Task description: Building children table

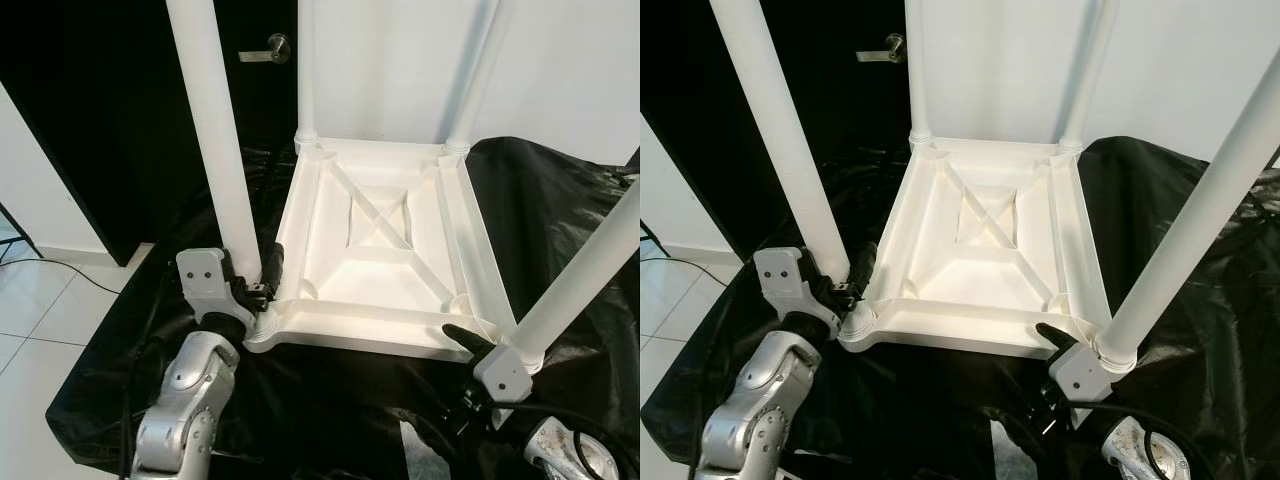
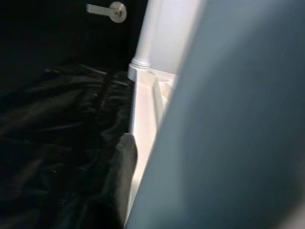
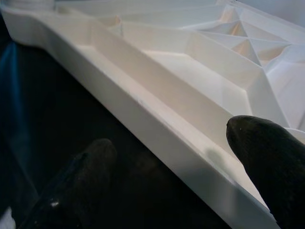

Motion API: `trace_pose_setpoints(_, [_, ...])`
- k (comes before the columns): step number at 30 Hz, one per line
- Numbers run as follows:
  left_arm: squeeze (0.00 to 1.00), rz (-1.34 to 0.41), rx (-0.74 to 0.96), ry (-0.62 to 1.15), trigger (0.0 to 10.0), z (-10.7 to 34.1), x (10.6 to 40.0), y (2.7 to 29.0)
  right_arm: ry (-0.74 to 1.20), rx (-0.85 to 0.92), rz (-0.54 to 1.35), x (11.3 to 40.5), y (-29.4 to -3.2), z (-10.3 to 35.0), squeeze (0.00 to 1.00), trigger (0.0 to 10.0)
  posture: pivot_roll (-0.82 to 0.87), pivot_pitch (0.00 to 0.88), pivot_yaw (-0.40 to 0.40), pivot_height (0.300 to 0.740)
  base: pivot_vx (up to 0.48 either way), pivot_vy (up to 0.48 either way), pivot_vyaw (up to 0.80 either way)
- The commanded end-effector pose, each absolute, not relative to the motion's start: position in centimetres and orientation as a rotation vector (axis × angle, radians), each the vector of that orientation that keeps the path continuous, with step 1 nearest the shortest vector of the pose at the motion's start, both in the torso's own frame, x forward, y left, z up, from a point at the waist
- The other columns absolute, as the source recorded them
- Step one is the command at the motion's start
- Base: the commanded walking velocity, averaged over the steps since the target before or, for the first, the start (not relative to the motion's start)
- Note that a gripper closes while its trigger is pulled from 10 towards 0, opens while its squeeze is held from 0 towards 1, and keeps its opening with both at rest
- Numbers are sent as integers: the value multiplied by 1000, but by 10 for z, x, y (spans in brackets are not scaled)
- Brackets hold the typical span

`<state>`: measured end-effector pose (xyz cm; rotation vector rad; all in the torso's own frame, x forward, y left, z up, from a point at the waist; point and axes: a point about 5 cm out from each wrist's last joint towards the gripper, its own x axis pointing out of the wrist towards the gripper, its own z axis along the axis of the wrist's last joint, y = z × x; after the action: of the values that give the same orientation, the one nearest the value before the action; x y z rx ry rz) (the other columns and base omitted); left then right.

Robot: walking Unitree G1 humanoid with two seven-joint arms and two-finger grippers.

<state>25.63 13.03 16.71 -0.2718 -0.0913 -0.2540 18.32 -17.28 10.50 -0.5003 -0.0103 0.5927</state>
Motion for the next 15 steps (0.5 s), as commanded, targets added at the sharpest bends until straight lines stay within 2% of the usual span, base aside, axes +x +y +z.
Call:
trace_pose_setpoints(1, [0, -157, -305, -67, 1098, 165, 261, 135, -15, -590, 592, 185, -176, 105, 0, 10000, -27, 0, -2, 740, 0, 0, 0])
trace_pose_setpoints(2, [0, -157, -305, -67, 1098, 165, 261, 135, -15, -590, 592, 185, -176, 105, 0, 10000, -27, 0, -2, 740, 0, 0, 0])
trace_pose_setpoints(3, [0, -159, -307, -64, 7255, 165, 262, 133, -21, -648, 591, 186, -178, 106, 0, 10000, -26, 0, -4, 740, 0, 0, 0])
trace_pose_setpoints(4, [0, -158, -315, -61, 10000, 166, 262, 131, -28, -721, 591, 189, -179, 107, 0, 10000, -27, 0, -6, 740, 0, 0, 0])
trace_pose_setpoints(9, [0, -157, -391, -62, 10000, 170, 263, 125, -76, -927, 601, 197, -179, 110, 0, 10000, -22, 0, -13, 740, 0, 0, 0])
trace_pose_setpoints(15, [0, -156, -437, -64, 10000, 173, 263, 121, -81, -991, 613, 202, -179, 110, 0, 10000, -17, 0, -17, 740, 0, 0, 0])
